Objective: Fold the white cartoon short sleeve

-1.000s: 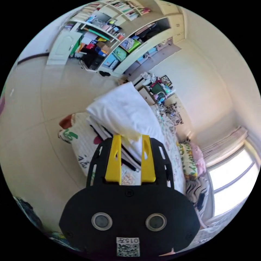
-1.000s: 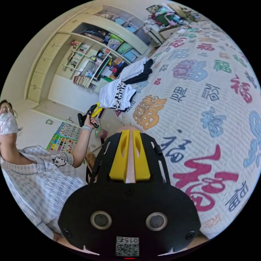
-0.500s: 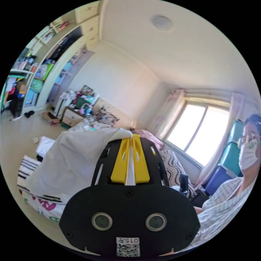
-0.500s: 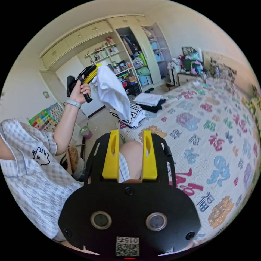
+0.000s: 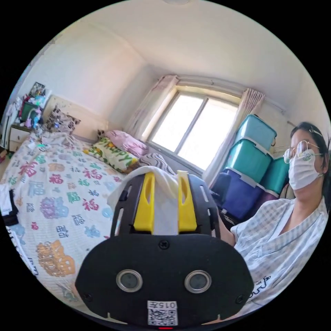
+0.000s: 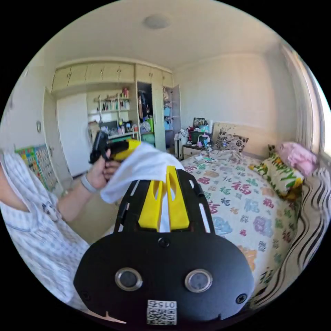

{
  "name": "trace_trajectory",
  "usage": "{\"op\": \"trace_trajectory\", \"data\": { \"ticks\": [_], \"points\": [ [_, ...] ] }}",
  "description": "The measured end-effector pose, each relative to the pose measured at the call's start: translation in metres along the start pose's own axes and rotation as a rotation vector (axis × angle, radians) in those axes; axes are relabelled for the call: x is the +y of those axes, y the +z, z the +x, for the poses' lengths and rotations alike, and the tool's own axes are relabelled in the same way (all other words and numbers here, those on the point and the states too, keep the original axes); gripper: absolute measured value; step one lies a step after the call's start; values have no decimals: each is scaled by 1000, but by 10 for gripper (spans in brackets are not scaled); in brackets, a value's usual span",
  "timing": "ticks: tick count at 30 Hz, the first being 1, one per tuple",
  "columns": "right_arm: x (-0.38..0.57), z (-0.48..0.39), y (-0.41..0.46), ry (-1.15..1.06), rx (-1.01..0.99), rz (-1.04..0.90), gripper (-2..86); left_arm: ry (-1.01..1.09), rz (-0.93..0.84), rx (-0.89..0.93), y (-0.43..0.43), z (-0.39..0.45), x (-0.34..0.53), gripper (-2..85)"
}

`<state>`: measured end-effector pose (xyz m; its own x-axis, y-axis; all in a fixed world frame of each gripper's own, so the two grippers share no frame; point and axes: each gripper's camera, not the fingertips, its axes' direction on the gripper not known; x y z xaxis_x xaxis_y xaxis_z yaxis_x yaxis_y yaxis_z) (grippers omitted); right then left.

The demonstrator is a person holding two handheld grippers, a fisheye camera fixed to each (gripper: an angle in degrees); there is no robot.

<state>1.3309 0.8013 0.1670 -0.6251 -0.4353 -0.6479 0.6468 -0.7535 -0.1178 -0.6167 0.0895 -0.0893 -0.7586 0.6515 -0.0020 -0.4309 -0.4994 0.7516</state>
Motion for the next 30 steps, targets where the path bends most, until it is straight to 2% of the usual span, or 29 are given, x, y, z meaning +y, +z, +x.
{"op": "trace_trajectory", "data": {
  "ticks": [3,7,11,14,16,18,22,25,26,27,30],
  "points": [
    [-3,26,-54,142,-20,59,-8,-24,-144,10,55,2,51,160],
    [-6,31,-100,185,31,93,-8,-46,-359,21,135,15,120,181],
    [-11,31,-135,191,-15,131,-9,-217,-357,17,197,-2,174,183],
    [-15,31,-156,176,-71,148,-9,-270,-389,-84,213,-22,190,175],
    [-20,32,-171,157,-38,139,-9,-241,-367,-170,206,-26,193,171],
    [-25,36,-192,136,-17,148,-9,-180,-325,-335,194,-28,195,173],
    [-29,50,-213,151,-127,199,-9,-113,-358,-403,213,-46,193,182],
    [-31,63,-225,173,-196,248,-8,-16,-438,-422,248,-59,197,143],
    [-33,68,-230,174,-197,251,-8,21,-476,-427,260,-61,200,99],
    [-35,74,-234,175,-176,242,-8,42,-493,-436,266,-62,200,42],
    [-34,91,-249,180,-78,213,-6,42,-481,-452,258,-66,192,11]
  ]
}}
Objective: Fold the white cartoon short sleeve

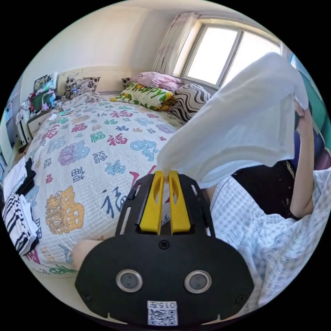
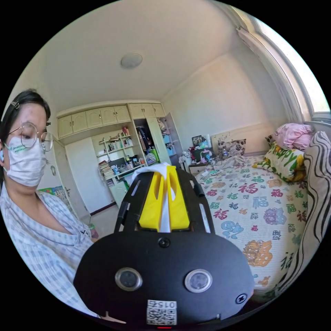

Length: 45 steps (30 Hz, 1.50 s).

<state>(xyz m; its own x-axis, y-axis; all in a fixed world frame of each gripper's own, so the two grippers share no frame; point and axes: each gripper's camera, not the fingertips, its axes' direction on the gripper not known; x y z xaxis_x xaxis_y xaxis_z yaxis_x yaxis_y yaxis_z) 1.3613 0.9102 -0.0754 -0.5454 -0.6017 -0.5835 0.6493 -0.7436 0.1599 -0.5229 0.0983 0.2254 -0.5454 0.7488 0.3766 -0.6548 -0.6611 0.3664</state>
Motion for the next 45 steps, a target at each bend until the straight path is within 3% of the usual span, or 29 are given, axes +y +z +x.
{"op": "trace_trajectory", "data": {
  "ticks": [9,16,19,25,27,30,35,39,42,45],
  "points": [
    [26,77,-57,153,220,-108,-3,56,172,-185,-93,-9,-32,-1],
    [58,158,-41,366,117,-122,-2,189,129,-330,-84,3,-55,1],
    [65,218,-6,467,103,-166,-3,198,71,-362,-38,-26,-82,2],
    [81,402,122,615,233,-315,1,48,-52,-283,154,-166,-163,4],
    [97,491,186,670,328,-410,4,-47,-167,-246,247,-228,-189,2],
    [127,557,241,801,371,-572,5,-50,-347,-205,319,-264,-201,-3],
    [170,514,273,686,337,-803,26,-103,-502,-202,316,-262,-165,5],
    [202,442,333,662,122,-1029,50,-365,-681,-167,299,-270,-109,22],
    [221,394,408,491,-24,-1205,74,-578,-707,-109,298,-290,-82,35],
    [243,368,469,350,-26,-1314,95,-731,-686,-47,314,-319,-65,48]
  ]
}}
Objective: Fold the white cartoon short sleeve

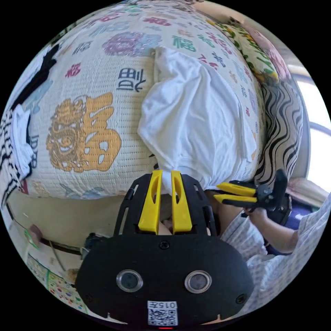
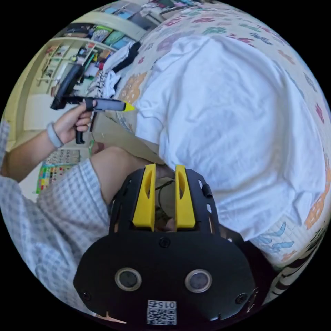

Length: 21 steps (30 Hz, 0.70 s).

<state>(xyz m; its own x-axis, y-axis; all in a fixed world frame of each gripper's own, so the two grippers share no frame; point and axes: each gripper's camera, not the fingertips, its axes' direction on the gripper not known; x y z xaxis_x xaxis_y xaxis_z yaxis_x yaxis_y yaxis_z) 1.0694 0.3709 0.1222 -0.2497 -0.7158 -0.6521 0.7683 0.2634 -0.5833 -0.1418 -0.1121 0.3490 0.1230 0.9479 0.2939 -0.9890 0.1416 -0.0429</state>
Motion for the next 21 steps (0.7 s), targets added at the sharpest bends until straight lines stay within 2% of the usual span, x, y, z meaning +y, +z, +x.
{"op": "trace_trajectory", "data": {
  "ticks": [3,5,7,9,15,17,21],
  "points": [
    [-34,-2,39,16,124,-76,87,-95,6,119,21,-24,-21,45],
    [-46,2,51,46,193,-99,47,-133,16,164,29,-34,-31,31],
    [-55,12,48,77,172,-127,27,-160,26,215,32,-42,-38,13],
    [-54,30,21,142,76,-82,13,-151,34,259,24,-43,-44,0],
    [-50,71,-103,213,62,63,-2,41,93,386,-30,0,-76,-7],
    [-58,81,-141,182,73,107,-3,131,96,383,-41,26,-94,-6],
    [-86,107,-178,99,-11,100,-3,237,-18,218,-29,77,-121,22]
  ]
}}
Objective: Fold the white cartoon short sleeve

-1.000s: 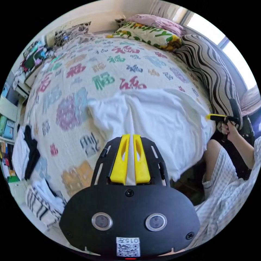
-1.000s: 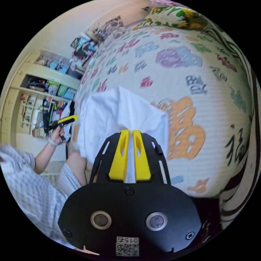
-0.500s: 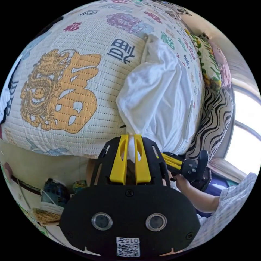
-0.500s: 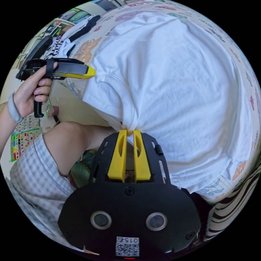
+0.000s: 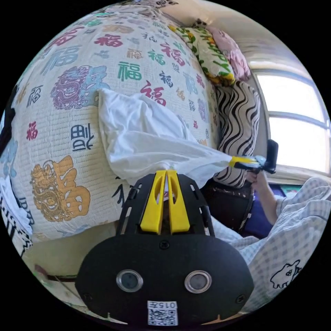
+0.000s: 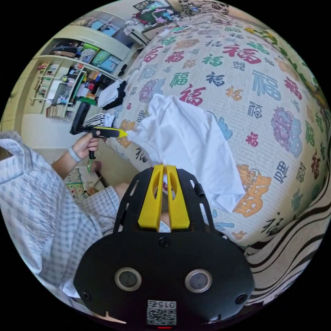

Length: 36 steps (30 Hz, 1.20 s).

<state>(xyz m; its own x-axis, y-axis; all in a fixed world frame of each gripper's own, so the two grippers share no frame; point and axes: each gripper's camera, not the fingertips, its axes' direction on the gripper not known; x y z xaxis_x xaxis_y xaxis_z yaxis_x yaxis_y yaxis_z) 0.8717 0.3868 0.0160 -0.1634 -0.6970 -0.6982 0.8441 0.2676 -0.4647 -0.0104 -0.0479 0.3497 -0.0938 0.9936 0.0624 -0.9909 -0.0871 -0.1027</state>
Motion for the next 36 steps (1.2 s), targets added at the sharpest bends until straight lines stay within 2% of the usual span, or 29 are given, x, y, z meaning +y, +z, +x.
{"op": "trace_trajectory", "data": {
  "ticks": [3,6,11,16,22,27,29,31,36],
  "points": [
    [-12,17,-4,-30,-57,-19,-4,10,-90,-173,17,27,-1,76],
    [-13,39,-3,-31,-144,-51,-3,54,-76,-290,29,64,4,103],
    [-17,79,-8,-3,-338,-59,-1,234,-118,-427,98,119,-9,80],
    [-29,108,-19,-35,-375,-82,1,209,-218,-463,153,117,-25,79],
    [-33,132,-27,21,-431,-72,3,210,-162,-519,165,131,-17,90],
    [-40,140,-24,47,-464,-105,3,338,-8,-848,180,175,3,74],
    [-42,142,-27,44,-456,-112,3,392,1,-914,192,180,8,58],
    [-43,145,-28,45,-452,-122,3,403,-11,-911,200,175,9,40],
    [-41,157,-30,66,-470,-149,3,371,-31,-755,189,154,15,3]
  ]
}}
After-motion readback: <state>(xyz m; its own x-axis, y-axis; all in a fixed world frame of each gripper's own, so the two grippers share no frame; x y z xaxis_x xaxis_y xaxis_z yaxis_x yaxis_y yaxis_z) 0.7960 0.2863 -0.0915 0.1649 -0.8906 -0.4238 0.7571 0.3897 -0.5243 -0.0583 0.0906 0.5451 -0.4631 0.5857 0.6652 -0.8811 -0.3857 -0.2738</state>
